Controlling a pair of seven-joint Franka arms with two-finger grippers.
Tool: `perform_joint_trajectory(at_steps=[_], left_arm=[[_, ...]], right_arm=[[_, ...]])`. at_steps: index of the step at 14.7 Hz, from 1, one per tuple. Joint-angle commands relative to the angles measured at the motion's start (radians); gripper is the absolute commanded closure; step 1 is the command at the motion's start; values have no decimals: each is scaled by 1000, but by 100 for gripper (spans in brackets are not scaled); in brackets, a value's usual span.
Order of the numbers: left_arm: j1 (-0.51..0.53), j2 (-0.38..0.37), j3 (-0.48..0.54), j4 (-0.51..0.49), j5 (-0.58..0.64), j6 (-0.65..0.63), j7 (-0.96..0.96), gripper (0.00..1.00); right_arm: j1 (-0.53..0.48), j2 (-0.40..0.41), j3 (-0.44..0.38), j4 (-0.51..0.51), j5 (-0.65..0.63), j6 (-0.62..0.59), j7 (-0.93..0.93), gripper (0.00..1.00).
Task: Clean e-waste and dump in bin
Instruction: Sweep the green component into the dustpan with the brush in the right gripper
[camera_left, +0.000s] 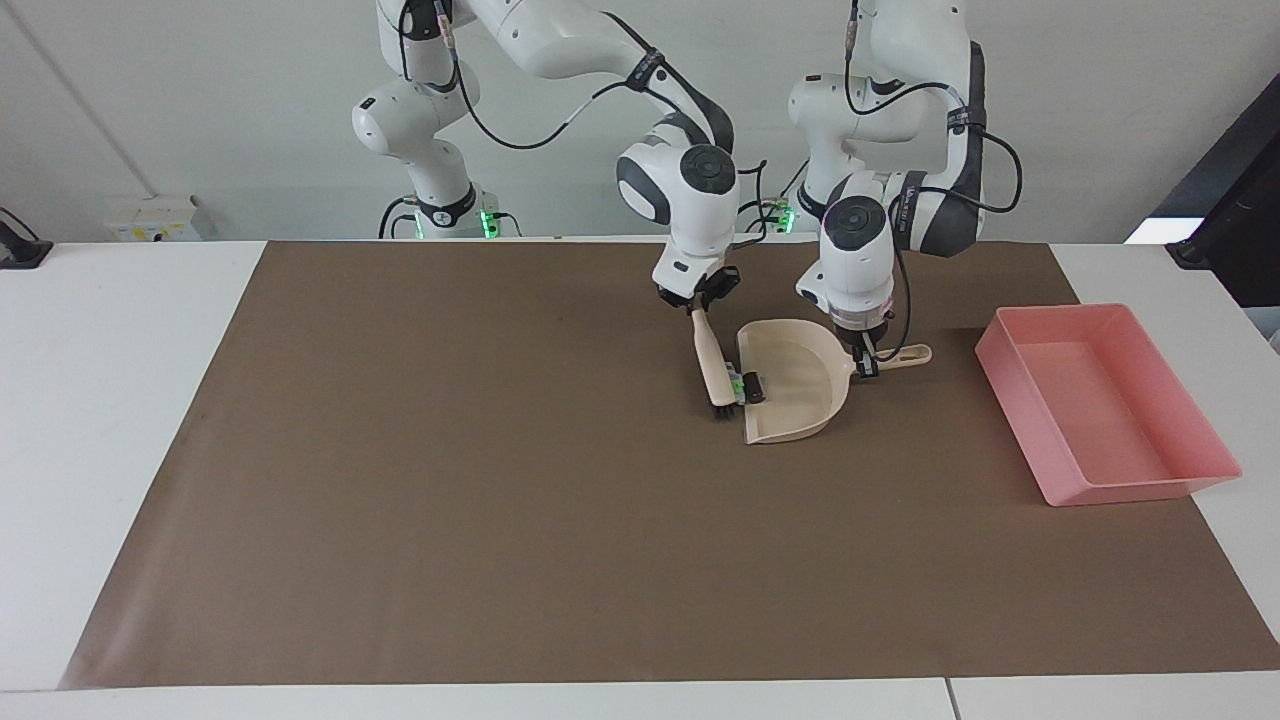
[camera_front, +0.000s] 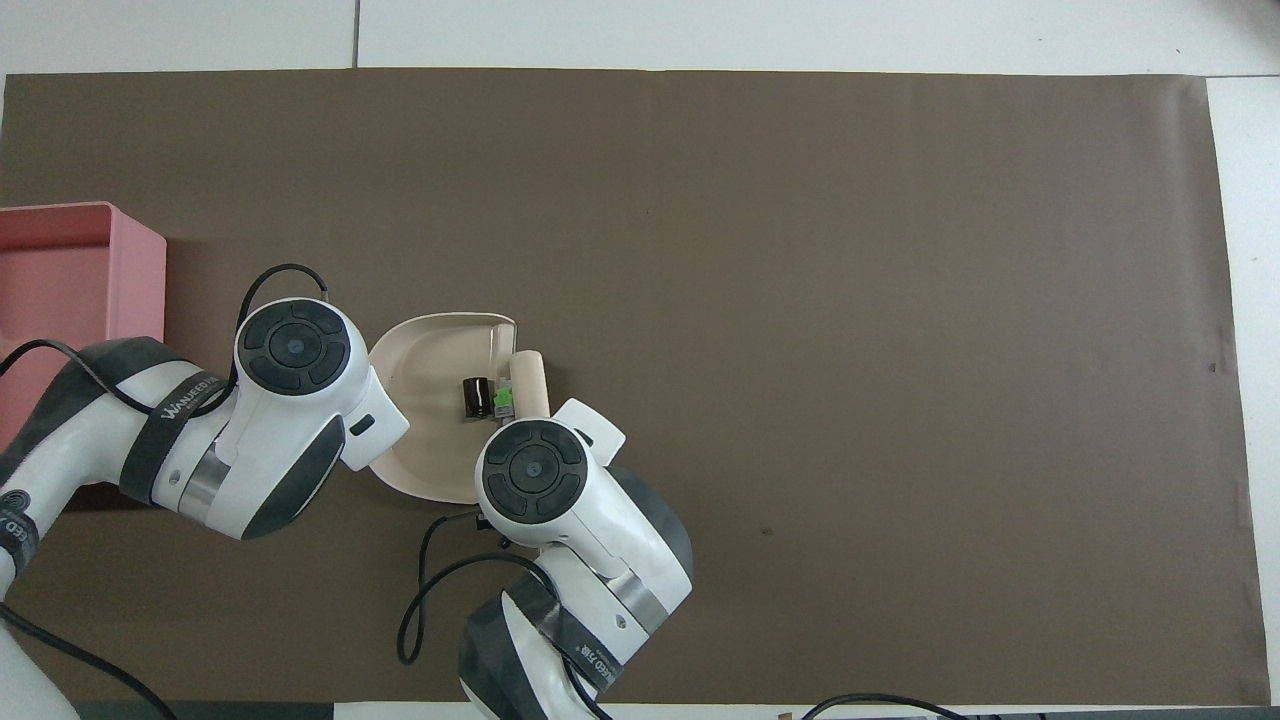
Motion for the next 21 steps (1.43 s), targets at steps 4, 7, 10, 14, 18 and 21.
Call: perform_joint_trajectory(at_steps=[4,7,10,14,18,21], left_arm=[[-3,-11,6,-23,21,7,12,99],[-3,-11,5,-23,19,12,30,99],[-2,-12,3,-19,9,13,32,100],[9,-12,3,-19,-88,18,90,100],[52,-12,3,-16,-279,50,192,100],[87,-8,3,-4,-422,104,318,100]], right_arm=[[26,25,7,28,214,163,3,100],[22,15,7,48,226,154,10,100],[17,-8,6,50,225,109,13,100],[16,-94,-6,21,203,13,35,100],[-43,-204,-6,13,52,-173,90,100],[-136,-284,-3,8,-47,-311,81,100]])
